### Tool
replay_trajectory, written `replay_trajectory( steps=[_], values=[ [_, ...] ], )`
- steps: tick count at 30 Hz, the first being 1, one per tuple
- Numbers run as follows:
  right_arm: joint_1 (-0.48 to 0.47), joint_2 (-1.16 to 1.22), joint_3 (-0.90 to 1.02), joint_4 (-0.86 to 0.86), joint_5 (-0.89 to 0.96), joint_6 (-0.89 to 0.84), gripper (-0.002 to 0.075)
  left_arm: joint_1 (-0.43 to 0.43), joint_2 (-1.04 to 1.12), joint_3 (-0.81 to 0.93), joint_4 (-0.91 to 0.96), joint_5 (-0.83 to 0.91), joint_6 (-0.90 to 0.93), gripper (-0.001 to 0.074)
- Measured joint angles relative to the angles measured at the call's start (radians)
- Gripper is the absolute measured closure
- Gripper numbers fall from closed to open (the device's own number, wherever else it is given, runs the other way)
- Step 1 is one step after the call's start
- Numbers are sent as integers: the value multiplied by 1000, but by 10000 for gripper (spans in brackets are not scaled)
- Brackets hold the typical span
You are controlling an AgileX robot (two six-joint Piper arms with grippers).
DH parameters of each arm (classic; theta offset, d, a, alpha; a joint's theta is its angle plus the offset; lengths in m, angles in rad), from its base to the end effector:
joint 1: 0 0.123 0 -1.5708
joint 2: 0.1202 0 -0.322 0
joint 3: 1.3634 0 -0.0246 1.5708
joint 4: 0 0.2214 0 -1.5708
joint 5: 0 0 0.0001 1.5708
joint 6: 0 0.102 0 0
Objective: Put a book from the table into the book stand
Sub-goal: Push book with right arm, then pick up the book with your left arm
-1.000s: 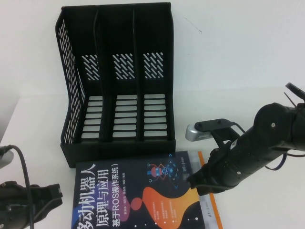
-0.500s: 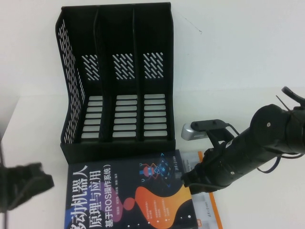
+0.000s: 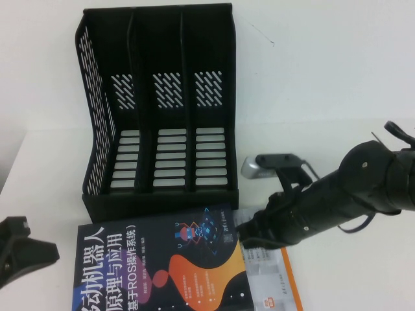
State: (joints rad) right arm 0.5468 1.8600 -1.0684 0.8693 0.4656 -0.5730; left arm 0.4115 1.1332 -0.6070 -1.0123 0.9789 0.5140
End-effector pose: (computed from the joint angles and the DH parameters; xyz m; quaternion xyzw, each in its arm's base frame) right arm 0.2919 0.2187 0.2122 -0.1915 0.9290 0.2578 0.1839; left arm 0.1595 -0.0087 0.2923 -0.1940 0.8832 -0.3476 0.2481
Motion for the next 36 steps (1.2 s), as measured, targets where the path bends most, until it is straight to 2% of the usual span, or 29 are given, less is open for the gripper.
replay_trajectory(
  steps=[6,12,16,21,24,27,30,33,36],
  values=[
    [-17,-120,0,-61,-19,16,725,33,136,-11,8,42,71,738],
    [-99,-314,7,-128,81,47,725,96,316,-30,-101,165,246,738],
    [-159,-456,66,-137,119,52,725,143,364,-30,-136,180,317,738],
    [-200,-597,194,-146,129,59,725,152,373,-30,-145,180,327,729],
    [-200,-676,281,-146,132,59,725,152,374,-30,-149,187,345,642],
    [-200,-736,360,-146,134,60,725,152,378,-31,-150,169,349,468],
    [-200,-782,430,-146,136,60,725,152,406,-33,-150,156,347,332],
    [-200,-824,472,-146,136,67,725,152,445,-33,-150,149,345,287],
    [-200,-850,488,-142,139,80,725,152,484,-46,-153,142,347,294]
  ],
)
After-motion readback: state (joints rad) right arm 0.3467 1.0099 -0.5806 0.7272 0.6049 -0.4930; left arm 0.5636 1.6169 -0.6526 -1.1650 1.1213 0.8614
